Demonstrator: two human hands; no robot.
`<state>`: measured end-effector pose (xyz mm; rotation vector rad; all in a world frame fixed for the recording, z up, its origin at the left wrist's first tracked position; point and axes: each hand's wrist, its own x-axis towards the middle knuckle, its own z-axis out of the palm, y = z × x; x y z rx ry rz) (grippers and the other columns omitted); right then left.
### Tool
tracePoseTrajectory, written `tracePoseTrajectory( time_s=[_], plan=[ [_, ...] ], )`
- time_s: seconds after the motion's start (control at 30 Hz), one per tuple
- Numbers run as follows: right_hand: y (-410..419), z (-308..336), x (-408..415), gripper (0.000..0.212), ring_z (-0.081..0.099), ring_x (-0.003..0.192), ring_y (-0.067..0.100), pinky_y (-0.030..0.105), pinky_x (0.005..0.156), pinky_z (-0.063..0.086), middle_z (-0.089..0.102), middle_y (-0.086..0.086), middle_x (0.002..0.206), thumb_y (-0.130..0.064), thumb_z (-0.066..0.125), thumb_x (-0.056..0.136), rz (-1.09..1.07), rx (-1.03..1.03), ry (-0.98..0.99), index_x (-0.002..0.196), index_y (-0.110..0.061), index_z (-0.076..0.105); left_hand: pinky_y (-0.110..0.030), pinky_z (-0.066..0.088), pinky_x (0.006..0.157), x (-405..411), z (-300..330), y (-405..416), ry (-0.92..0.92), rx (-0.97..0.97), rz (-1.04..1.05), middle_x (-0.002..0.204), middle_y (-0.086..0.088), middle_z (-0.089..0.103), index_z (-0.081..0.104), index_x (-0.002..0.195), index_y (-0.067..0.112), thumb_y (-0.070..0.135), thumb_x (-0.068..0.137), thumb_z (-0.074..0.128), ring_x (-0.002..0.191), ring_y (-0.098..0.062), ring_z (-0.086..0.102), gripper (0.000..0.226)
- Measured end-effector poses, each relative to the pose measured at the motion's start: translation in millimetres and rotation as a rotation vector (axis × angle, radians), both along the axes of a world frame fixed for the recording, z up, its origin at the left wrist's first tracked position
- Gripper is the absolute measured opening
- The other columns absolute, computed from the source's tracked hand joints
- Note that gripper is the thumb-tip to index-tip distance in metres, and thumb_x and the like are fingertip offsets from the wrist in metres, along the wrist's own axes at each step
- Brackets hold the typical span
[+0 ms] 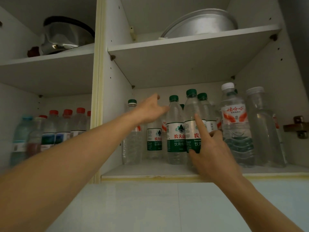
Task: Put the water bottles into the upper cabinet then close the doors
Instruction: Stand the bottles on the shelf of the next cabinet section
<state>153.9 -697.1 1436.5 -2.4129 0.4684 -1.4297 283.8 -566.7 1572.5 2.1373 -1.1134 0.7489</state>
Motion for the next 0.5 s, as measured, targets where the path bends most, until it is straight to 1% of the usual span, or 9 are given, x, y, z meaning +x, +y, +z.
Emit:
tracePoseTrajectory(
  time_s=[0.07, 0.1, 0.13, 0.23, 0.3, 0.43, 0.5],
  plan=[
    [1, 0, 0, 0.110, 0.052, 0.112, 0.028, 0.052, 0.096, 0.053, 0.035, 0.009, 0.133, -0.032, 0.069, 0.091, -0.003, -0.004, -0.005, 0.146, -0.059, -0.022, -0.047, 0.040, 0.113, 8, -2, -11, 0.192, -0.049, -0.127, 0.155, -0.010, 0.041, 0.026, 0.156, 0.020, 0.050, 0.095, 0.061, 0.134, -0.029, 0.048, 0.076],
    [1, 0, 0, 0.110, 0.052, 0.111, 0.028, 0.051, 0.095, 0.053, 0.035, 0.009, 0.132, -0.032, 0.069, 0.091, -0.003, -0.004, -0.008, 0.146, -0.058, -0.023, -0.048, 0.041, 0.112, 12, -3, -15, 0.277, -0.072, -0.179, 0.155, -0.012, 0.041, 0.025, 0.156, 0.021, 0.049, 0.094, 0.063, 0.133, -0.030, 0.049, 0.079],
    [1, 0, 0, 0.111, 0.052, 0.111, 0.028, 0.051, 0.095, 0.053, 0.035, 0.009, 0.132, -0.032, 0.069, 0.091, -0.002, -0.001, -0.011, 0.146, -0.059, -0.023, -0.048, 0.045, 0.108, 16, -3, -19, 0.346, -0.093, -0.227, 0.154, -0.014, 0.042, 0.024, 0.156, 0.022, 0.048, 0.092, 0.066, 0.130, -0.030, 0.052, 0.082],
    [0, 0, 0, 0.111, 0.052, 0.112, 0.028, 0.051, 0.095, 0.053, 0.036, 0.008, 0.131, -0.032, 0.069, 0.091, -0.004, 0.001, -0.015, 0.145, -0.059, -0.024, -0.040, 0.058, 0.089, 24, -5, -29, 0.508, -0.128, -0.380, 0.142, -0.016, 0.054, 0.025, 0.155, 0.024, 0.041, 0.086, 0.075, 0.113, -0.027, 0.065, 0.086],
    [-2, -1, 0, 0.111, 0.052, 0.112, 0.028, 0.051, 0.095, 0.053, 0.036, 0.008, 0.131, -0.033, 0.070, 0.090, -0.006, 0.001, -0.017, 0.145, -0.058, -0.023, -0.038, 0.059, 0.082, 27, -6, -35, 0.548, -0.129, -0.432, 0.140, -0.014, 0.056, 0.027, 0.154, 0.026, 0.036, 0.083, 0.080, 0.109, -0.026, 0.067, 0.089],
    [-2, -1, -1, 0.111, 0.051, 0.113, 0.029, 0.050, 0.096, 0.053, 0.035, 0.008, 0.131, -0.032, 0.070, 0.090, -0.005, -0.006, -0.019, 0.146, -0.058, -0.023, -0.046, 0.058, 0.090, 30, -7, -40, 0.498, -0.121, -0.434, 0.140, -0.010, 0.054, 0.030, 0.153, 0.030, 0.032, 0.078, 0.084, 0.113, -0.027, 0.064, 0.093],
    [-3, 0, -1, 0.111, 0.050, 0.114, 0.029, 0.050, 0.096, 0.052, 0.035, 0.009, 0.132, -0.033, 0.070, 0.091, -0.008, -0.011, -0.018, 0.147, -0.057, -0.023, -0.042, 0.061, 0.083, 28, -4, -37, 0.455, -0.105, -0.429, 0.132, -0.008, 0.060, 0.034, 0.151, 0.027, 0.030, 0.078, 0.084, 0.108, -0.025, 0.066, 0.089]
  ],
)
